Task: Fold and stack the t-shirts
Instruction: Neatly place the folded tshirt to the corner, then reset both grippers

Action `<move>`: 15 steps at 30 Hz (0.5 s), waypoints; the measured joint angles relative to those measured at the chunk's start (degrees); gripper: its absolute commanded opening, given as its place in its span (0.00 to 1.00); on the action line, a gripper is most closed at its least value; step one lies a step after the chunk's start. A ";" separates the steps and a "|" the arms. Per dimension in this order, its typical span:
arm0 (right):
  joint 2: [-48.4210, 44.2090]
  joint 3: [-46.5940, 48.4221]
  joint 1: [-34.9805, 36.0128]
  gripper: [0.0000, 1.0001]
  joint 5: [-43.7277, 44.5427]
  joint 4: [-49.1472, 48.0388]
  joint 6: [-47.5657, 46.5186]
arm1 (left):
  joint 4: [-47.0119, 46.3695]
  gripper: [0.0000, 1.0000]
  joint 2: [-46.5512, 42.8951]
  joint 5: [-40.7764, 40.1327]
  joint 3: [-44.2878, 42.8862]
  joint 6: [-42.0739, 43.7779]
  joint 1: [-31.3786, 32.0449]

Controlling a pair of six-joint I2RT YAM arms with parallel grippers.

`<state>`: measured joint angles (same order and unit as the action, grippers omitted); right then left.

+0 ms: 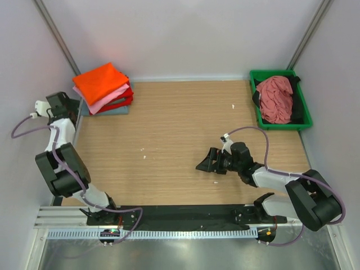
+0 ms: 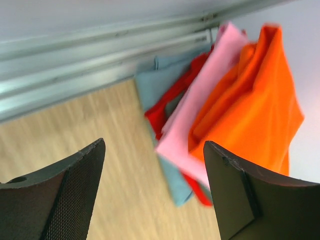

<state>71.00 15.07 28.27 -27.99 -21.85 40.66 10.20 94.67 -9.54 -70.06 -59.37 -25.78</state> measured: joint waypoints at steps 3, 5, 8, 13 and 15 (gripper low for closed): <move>-0.59 -0.24 0.00 0.91 0.28 0.37 -0.02 | 2.14 0.80 -6.64 -1.97 4.33 1.16 3.89; -1.03 -0.37 0.00 0.92 0.50 0.68 -0.02 | 3.50 0.80 -12.11 -3.28 6.08 2.80 8.61; -1.84 -0.83 0.00 0.92 0.87 0.90 -0.02 | 5.49 0.80 -19.87 -4.92 6.99 6.45 16.85; -3.19 -1.49 0.00 0.92 1.57 1.42 0.00 | 12.52 0.80 -25.33 -8.07 0.96 18.10 35.10; -3.52 -1.53 0.02 0.92 1.84 1.75 0.00 | 16.92 0.77 -24.39 -9.57 -3.74 23.39 41.20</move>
<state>67.48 13.54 28.29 -26.15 -20.10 40.66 27.11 70.28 -19.11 -73.80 -35.99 15.42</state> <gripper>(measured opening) 0.914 0.793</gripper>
